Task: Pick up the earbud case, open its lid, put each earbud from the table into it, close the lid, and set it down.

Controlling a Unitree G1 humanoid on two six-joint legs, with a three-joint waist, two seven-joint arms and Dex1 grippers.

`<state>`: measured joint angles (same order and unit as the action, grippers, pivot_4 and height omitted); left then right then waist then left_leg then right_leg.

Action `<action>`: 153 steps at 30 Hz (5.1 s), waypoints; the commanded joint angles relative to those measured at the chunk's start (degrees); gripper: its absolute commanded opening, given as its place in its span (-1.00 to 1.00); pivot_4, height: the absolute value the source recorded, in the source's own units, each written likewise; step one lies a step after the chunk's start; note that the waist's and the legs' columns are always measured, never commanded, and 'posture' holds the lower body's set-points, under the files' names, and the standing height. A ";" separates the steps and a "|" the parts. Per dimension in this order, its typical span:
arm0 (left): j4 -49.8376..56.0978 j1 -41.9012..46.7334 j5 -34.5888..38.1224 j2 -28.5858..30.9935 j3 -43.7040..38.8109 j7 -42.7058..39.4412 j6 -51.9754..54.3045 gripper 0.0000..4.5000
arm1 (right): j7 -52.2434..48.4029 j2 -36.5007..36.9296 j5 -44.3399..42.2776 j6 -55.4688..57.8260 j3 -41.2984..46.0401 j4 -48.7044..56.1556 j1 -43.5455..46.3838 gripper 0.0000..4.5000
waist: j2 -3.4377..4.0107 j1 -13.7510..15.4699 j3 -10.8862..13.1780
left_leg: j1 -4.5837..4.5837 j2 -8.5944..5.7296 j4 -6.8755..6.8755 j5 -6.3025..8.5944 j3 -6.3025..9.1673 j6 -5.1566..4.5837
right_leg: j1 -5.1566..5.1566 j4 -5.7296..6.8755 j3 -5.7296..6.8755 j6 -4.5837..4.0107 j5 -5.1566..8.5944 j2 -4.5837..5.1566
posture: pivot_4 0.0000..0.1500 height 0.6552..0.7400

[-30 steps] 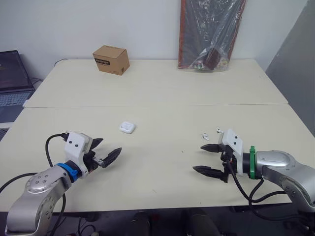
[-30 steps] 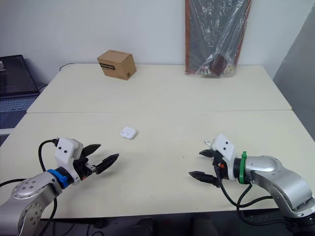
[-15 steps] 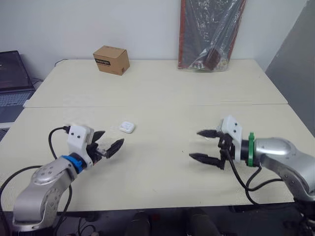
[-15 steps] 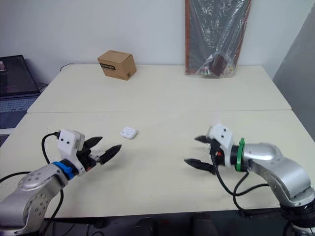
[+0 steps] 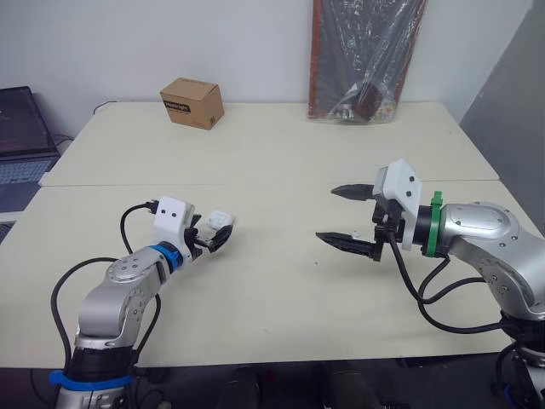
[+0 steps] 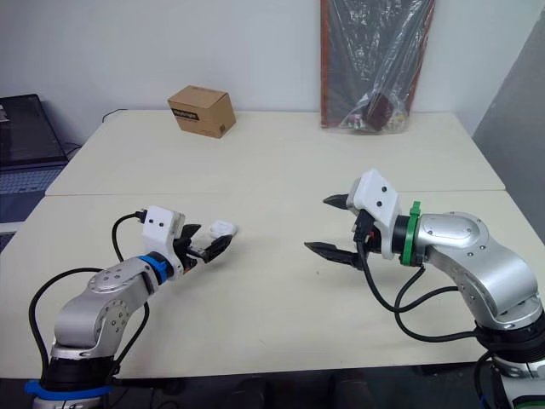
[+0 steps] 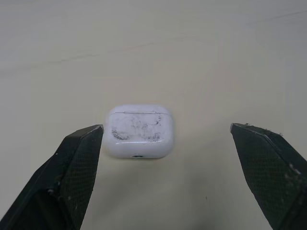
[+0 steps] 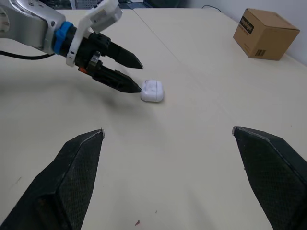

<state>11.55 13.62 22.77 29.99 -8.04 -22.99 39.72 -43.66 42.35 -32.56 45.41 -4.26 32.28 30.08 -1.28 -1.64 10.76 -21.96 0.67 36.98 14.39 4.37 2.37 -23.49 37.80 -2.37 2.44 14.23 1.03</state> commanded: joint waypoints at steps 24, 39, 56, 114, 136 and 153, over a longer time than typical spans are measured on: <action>-12.66 9.35 -9.88 -2.44 7.85 -0.62 0.92 0.98 | 2.55 -0.79 0.70 -0.28 -0.38 3.33 -0.97 1.00 | 0.00 0.00 0.00 | 0.01 -0.03 0.02 0.00 0.03 0.00 | 0.01 0.06 0.01 0.01 -0.01 0.02 | 1.00 1.00; -17.02 10.98 -11.45 -1.76 8.43 -2.76 -2.27 0.98 | 2.47 -0.84 0.13 0.03 -0.34 3.64 -1.54 1.00 | 0.00 0.00 0.00 | 0.06 -0.04 0.04 -0.01 0.03 0.00 | 0.03 0.13 0.01 0.01 -0.01 0.02 | 1.00 1.00; -16.35 10.10 -12.72 -2.22 8.68 -4.15 -4.03 0.22 | 2.32 -0.38 -0.26 0.38 -0.02 3.90 -2.45 1.00 | 0.00 0.00 0.00 | 0.06 -0.03 0.03 -0.01 0.03 0.00 | 0.03 0.11 0.01 0.01 -0.01 0.02 | 1.00 1.00; -7.59 20.13 -15.28 2.02 15.32 -31.80 -55.71 0.22 | 46.20 -24.29 -52.29 43.60 20.23 -27.44 18.86 1.00 | 0.05 -0.27 0.02 | -0.15 0.01 -0.04 0.00 0.00 -0.04 | -0.12 0.06 0.00 -0.22 -0.13 -0.06 | 1.00 1.00; -5.61 20.34 -13.13 1.78 15.25 -31.79 -46.85 0.56 | 54.49 -17.27 -67.59 32.80 9.67 -27.16 19.05 -0.65 | 0.05 -0.26 0.03 | -0.48 0.02 -0.02 0.00 0.01 -0.04 | -0.39 0.07 0.00 -0.06 -0.04 -0.06 | 1.00 1.00; -0.92 22.46 4.01 14.05 13.35 -43.50 -9.94 0.99 | 36.66 -6.04 -45.96 27.51 -1.62 -18.87 21.79 -0.65 | 0.12 -0.66 0.07 | -0.76 0.09 -0.02 -0.01 0.05 -0.05 | -0.73 0.12 0.04 -0.01 0.00 -0.17 | 1.00 1.00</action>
<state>9.02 33.98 23.77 43.13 6.31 -64.75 25.81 -1.69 35.43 -83.66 75.03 -4.18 9.60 49.67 -1.17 -2.30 10.83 -22.73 0.76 36.97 14.39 4.42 2.32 -24.22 37.92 -2.31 2.43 14.24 0.86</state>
